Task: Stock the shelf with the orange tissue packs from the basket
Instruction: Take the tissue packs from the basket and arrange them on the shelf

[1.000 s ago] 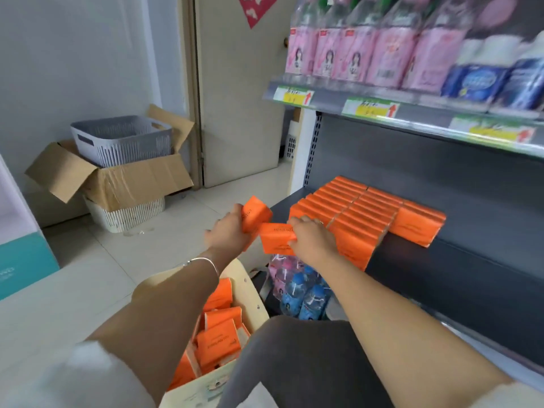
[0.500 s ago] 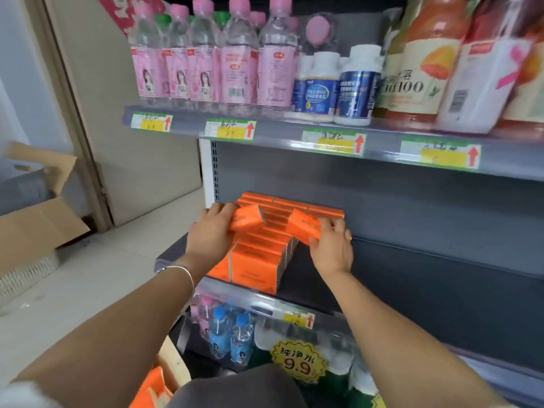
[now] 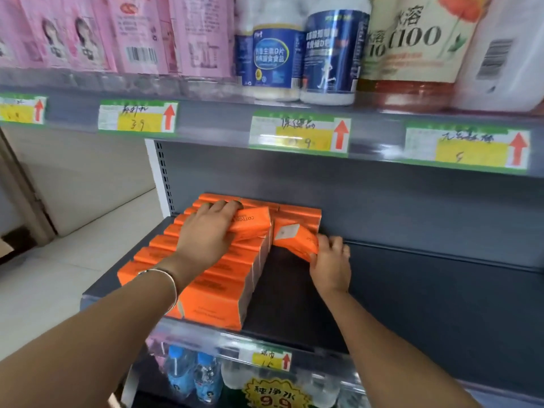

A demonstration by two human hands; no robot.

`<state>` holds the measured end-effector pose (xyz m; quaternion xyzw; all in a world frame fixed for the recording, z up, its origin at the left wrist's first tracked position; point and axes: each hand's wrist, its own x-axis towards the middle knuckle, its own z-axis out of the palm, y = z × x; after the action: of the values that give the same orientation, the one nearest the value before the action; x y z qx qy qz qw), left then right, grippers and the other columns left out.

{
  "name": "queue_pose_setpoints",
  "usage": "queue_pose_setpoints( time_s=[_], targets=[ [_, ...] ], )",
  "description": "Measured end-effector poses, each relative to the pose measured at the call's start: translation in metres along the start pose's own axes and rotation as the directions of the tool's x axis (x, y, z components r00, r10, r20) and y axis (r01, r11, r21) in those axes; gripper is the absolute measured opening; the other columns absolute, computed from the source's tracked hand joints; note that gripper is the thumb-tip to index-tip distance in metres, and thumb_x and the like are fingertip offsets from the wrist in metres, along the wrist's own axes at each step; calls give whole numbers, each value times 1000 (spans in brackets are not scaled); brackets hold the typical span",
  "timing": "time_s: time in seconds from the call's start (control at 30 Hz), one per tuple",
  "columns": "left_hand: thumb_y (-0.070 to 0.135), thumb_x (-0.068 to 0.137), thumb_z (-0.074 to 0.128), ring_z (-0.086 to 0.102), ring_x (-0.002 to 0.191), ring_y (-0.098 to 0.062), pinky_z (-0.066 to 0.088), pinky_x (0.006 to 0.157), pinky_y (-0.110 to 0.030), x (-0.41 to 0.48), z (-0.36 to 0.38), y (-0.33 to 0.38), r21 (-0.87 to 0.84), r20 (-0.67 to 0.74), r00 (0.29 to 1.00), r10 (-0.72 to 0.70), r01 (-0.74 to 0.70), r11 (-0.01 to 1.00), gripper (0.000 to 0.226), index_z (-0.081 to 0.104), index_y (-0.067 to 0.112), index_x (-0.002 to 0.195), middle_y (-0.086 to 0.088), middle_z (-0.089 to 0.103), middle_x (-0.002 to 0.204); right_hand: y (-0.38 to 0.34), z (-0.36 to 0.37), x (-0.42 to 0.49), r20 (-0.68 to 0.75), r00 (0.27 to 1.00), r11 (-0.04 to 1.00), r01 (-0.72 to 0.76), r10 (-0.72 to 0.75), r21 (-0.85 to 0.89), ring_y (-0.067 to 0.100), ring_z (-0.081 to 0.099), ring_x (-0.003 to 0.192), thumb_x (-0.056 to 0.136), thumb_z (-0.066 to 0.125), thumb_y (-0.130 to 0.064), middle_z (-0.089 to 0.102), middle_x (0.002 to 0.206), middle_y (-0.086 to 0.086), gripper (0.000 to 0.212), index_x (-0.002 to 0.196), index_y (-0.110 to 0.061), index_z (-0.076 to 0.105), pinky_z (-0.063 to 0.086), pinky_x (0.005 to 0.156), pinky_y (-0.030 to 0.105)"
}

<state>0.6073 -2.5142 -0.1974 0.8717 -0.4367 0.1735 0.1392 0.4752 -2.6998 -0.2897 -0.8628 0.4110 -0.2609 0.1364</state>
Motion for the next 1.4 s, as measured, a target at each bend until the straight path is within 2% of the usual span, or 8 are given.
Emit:
queue_pose_setpoints(
  time_s=[0.37,0.57,0.73,0.93,1.07,1.17,1.27,1.4],
  targets=[
    [20,85,63,42,116,-27,39,91,-39,17,22,16,4,22,999,40,-40,999,56,42,26,136,-3,46,123,-36,12,41,11,983,950,178,-182,-255,31,38,126,89,52,-8,47,133,5,48,135,-22,46,34,97,39],
    [17,84,64,44,111,-30,41,93,-40,12,21,10,-32,48,999,10,-8,999,57,42,22,136,-7,47,121,-27,20,27,77,965,949,259,-249,-179,30,38,130,85,55,-4,45,139,6,59,141,-17,42,34,106,42],
    [2,85,51,43,112,-30,40,91,-38,10,15,24,-7,70,997,-14,14,1000,55,42,21,136,-6,47,124,-27,0,16,90,968,965,243,-235,-98,25,31,138,90,53,-17,37,147,2,67,150,-21,23,13,118,48],
    [5,83,49,40,117,-29,38,94,-39,7,5,49,-6,120,992,45,-45,999,57,40,24,136,-3,44,129,-41,-31,-8,9,888,888,459,-459,8,29,38,132,83,61,-36,36,147,3,69,146,-28,32,31,107,44],
    [3,76,56,45,114,-33,39,97,-41,3,7,60,-199,98,990,102,-81,977,58,47,17,132,-9,49,121,-34,-42,-11,29,942,942,333,-334,44,28,42,124,90,61,-32,40,137,3,52,137,-25,42,44,95,41],
    [8,78,58,43,118,-35,39,99,-43,-3,10,58,-243,106,994,26,0,970,59,42,16,135,-10,45,126,-20,-42,-16,10,977,977,211,-211,24,26,43,123,92,59,-31,39,136,3,50,138,-23,41,50,87,38],
    [21,87,56,35,129,-31,37,102,-42,-14,15,52,-113,261,962,-79,111,987,61,30,22,143,-5,38,138,-8,-32,-24,-18,991,991,129,-130,-37,28,48,117,90,61,-30,44,131,6,49,135,-20,44,52,82,40],
    [31,91,52,25,138,-25,24,110,-43,-23,25,42,35,384,916,-118,113,993,64,21,27,147,-1,30,148,-10,-14,-23,35,995,986,97,-93,-137,28,47,117,90,61,-27,43,133,6,49,134,-22,41,47,89,40]
  ],
)
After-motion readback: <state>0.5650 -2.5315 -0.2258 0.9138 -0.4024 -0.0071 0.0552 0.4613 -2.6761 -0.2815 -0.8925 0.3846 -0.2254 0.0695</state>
